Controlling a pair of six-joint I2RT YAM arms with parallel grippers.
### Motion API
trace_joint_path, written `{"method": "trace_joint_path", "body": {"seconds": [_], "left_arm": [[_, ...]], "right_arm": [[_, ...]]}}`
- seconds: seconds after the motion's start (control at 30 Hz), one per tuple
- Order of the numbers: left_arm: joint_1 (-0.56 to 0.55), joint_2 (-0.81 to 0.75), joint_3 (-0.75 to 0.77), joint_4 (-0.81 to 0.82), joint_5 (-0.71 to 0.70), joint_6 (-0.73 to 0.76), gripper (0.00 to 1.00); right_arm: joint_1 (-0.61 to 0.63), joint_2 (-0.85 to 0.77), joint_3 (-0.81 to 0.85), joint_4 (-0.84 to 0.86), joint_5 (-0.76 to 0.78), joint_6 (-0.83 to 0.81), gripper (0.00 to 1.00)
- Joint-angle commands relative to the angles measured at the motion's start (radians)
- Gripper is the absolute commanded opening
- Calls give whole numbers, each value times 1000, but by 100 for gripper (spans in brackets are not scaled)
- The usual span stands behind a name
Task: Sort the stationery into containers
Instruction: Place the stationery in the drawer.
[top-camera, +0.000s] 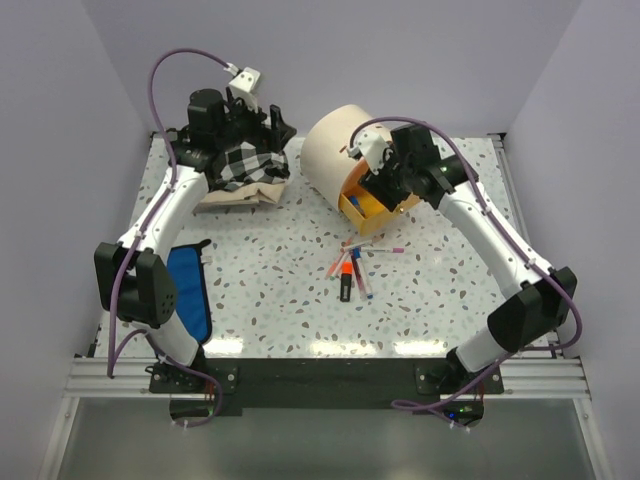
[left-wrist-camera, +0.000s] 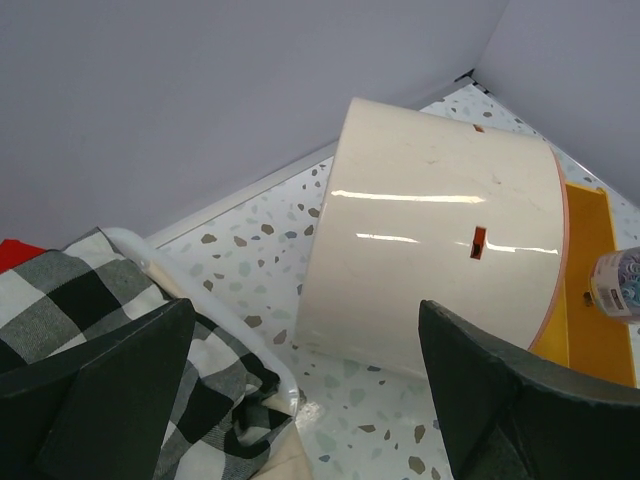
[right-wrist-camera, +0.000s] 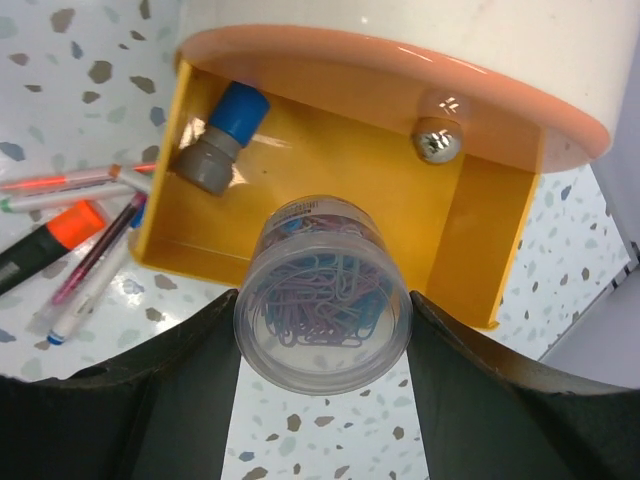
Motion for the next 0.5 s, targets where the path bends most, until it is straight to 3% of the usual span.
{"method": "trace_joint_path", "body": {"seconds": [0.0,0.47], "left_arm": [[22,4,-5,85,23,-27,98],[28,18,-9,95,36,-32,98]], "right_arm": [[-49,18,66,-5,52,-20,35],[-100,177,88,62,20,29,40]]}}
